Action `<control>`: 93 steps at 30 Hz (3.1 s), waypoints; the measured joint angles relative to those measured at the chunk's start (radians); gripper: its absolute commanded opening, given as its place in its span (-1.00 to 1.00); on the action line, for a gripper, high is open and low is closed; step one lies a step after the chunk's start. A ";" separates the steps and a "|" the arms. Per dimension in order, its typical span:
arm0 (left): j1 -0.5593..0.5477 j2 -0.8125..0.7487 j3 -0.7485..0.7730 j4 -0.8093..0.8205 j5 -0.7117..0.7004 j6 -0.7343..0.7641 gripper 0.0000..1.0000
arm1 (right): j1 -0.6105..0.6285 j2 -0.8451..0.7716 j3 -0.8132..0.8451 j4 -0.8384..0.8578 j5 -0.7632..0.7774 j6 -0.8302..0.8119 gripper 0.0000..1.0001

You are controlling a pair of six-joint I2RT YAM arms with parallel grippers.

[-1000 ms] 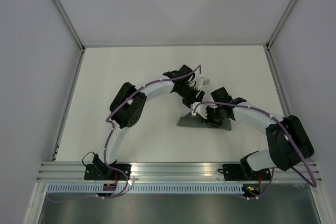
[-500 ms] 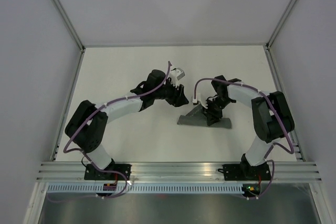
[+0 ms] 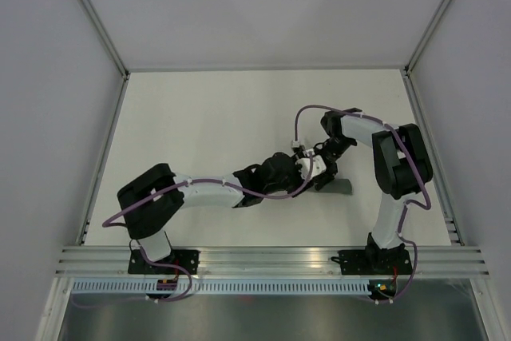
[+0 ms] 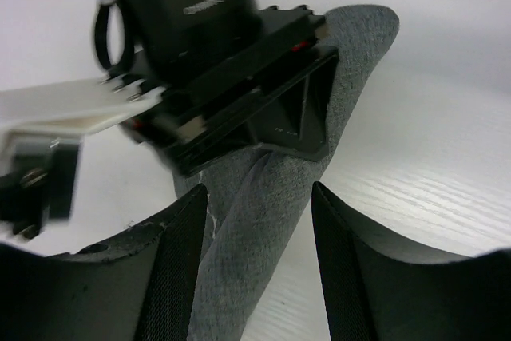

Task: Fold the napkin, place the utensils inside, and roll it up
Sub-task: Roll the napkin with the utensil

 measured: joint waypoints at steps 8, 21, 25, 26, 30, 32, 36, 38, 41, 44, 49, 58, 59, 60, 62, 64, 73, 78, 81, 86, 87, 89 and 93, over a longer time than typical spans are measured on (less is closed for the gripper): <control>-0.076 0.178 0.096 -0.031 -0.104 0.197 0.23 | -0.009 0.060 0.061 -0.064 -0.015 0.002 -0.31; -0.087 0.283 0.151 -0.060 -0.124 0.332 0.12 | -0.017 0.123 0.124 -0.122 -0.024 0.032 -0.31; -0.087 0.290 0.155 -0.058 -0.124 0.343 0.01 | -0.018 0.131 0.132 -0.130 -0.027 0.039 -0.23; -0.087 0.291 0.155 -0.059 -0.122 0.344 0.01 | -0.019 0.132 0.134 -0.132 -0.027 0.043 -0.18; -0.087 0.293 0.158 -0.067 -0.115 0.344 -0.10 | -0.019 0.133 0.139 -0.144 -0.034 0.058 0.07; -0.087 0.296 0.166 -0.079 -0.109 0.344 -0.23 | -0.019 0.133 0.142 -0.140 -0.033 0.068 0.16; -0.080 0.299 0.182 -0.114 -0.089 0.344 -0.38 | -0.019 0.120 0.142 -0.137 -0.026 0.085 0.24; -0.076 0.303 0.195 -0.131 -0.080 0.344 -0.52 | -0.021 0.111 0.142 -0.119 -0.018 0.092 0.27; -0.069 0.307 0.214 -0.158 -0.060 0.344 -0.55 | -0.030 0.096 0.142 -0.090 -0.011 0.104 0.29; -0.060 0.309 0.233 -0.188 -0.036 0.344 -0.56 | -0.040 0.085 0.148 -0.078 -0.013 0.110 0.34; -0.040 0.314 0.270 -0.256 0.026 0.344 -0.59 | -0.081 0.067 0.199 -0.077 -0.037 0.121 0.35; 0.024 0.351 0.391 -0.430 0.203 0.317 -0.54 | -0.299 -0.146 0.185 0.068 -0.148 0.251 0.37; 0.033 0.357 0.406 -0.449 0.225 0.312 -0.55 | -0.327 -0.183 0.164 0.092 -0.158 0.267 0.39; 0.041 0.366 0.424 -0.472 0.248 0.304 -0.53 | -0.359 -0.225 0.137 0.119 -0.171 0.285 0.39; 0.061 0.383 0.461 -0.514 0.296 0.288 -0.53 | -0.414 -0.316 0.060 0.193 -0.194 0.317 0.40; 0.085 0.401 0.495 -0.551 0.358 0.270 -0.49 | -0.443 -0.404 -0.025 0.253 -0.206 0.332 0.40; 0.191 0.517 0.678 -0.741 0.637 0.188 -0.34 | -0.428 -0.703 -0.380 0.388 -0.214 0.272 0.54; 0.220 0.597 0.807 -0.872 0.731 0.162 -0.29 | -0.285 -0.824 -0.506 0.446 -0.140 0.221 0.55; 0.231 0.635 0.869 -0.936 0.772 0.153 -0.28 | -0.135 -0.898 -0.587 0.517 -0.051 0.219 0.56; 0.236 0.674 0.920 -1.002 0.832 0.137 -0.24 | 0.043 -0.937 -0.671 0.632 0.105 0.219 0.55; 0.237 0.682 0.928 -1.014 0.846 0.134 -0.24 | 0.081 -0.935 -0.691 0.664 0.146 0.219 0.55; 0.238 0.692 0.938 -1.034 0.871 0.129 -0.23 | 0.134 -0.930 -0.719 0.707 0.205 0.218 0.54; 0.240 0.703 0.943 -1.062 0.907 0.121 -0.21 | 0.229 -0.888 -0.761 0.784 0.305 0.217 0.53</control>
